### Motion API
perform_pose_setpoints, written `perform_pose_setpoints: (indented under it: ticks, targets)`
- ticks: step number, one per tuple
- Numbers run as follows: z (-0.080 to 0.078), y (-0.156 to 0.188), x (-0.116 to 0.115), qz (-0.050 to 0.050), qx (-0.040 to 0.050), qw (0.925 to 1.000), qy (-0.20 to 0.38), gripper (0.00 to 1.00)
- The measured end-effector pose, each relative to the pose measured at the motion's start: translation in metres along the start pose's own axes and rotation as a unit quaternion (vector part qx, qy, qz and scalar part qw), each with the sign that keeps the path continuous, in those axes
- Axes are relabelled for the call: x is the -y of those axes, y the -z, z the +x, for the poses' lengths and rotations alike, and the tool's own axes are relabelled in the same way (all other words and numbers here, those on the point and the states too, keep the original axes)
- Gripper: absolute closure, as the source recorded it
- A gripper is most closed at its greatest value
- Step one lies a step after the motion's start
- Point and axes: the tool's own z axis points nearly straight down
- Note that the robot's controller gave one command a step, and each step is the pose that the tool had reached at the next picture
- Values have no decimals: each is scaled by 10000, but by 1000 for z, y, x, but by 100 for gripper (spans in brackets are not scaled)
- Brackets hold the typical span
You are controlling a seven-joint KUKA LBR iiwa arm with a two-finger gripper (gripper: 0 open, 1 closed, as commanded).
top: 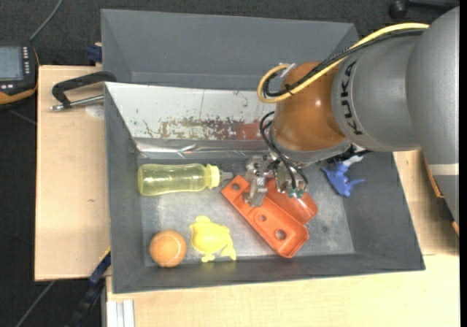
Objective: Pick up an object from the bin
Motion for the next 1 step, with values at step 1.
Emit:
perform_pose_setpoints:
  ticks: [1]
  targets:
    - [-5, 28, -2, -7, 17, 10000, -43, 100]
